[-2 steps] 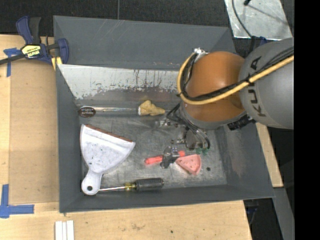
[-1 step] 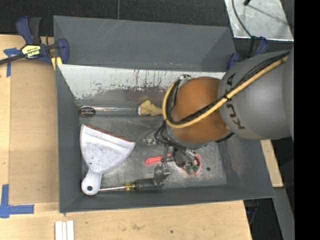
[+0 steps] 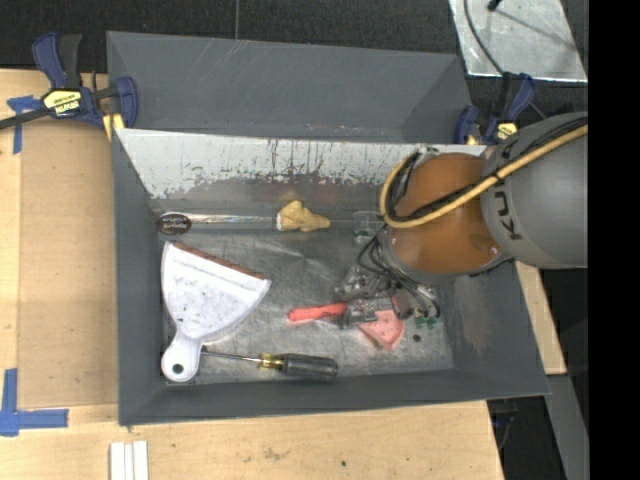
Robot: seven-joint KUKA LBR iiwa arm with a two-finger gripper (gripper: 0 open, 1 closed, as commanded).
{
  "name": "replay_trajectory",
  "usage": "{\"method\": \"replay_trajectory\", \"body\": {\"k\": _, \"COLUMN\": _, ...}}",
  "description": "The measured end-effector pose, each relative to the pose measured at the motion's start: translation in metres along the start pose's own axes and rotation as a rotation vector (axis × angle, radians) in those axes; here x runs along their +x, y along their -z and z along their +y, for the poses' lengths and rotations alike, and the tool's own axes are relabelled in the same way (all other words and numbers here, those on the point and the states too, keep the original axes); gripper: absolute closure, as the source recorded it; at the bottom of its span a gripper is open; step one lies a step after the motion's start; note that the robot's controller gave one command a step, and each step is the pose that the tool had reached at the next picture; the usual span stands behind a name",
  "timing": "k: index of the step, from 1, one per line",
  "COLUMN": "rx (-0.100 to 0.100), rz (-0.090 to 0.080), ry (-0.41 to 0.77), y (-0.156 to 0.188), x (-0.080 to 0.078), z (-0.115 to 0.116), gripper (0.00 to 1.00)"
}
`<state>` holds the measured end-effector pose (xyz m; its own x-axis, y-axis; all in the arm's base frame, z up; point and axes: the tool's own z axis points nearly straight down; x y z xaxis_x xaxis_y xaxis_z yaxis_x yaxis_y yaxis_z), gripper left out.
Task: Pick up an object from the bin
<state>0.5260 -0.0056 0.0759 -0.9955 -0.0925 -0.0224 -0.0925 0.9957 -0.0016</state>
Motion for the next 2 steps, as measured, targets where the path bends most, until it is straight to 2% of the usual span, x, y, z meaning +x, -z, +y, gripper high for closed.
{"method": "replay_trajectory", "body": {"k": 1, "rx": 0.0, "rz": 0.0, "ry": 0.0, "y": 0.0, "x": 0.0, "z": 0.0, "gripper": 1.0}}
{"method": "replay_trajectory", "body": {"k": 2, "rx": 0.001, "rz": 0.019, "ry": -0.041, "y": 0.011, "x": -0.006, "z": 0.017, "gripper": 1.0}}
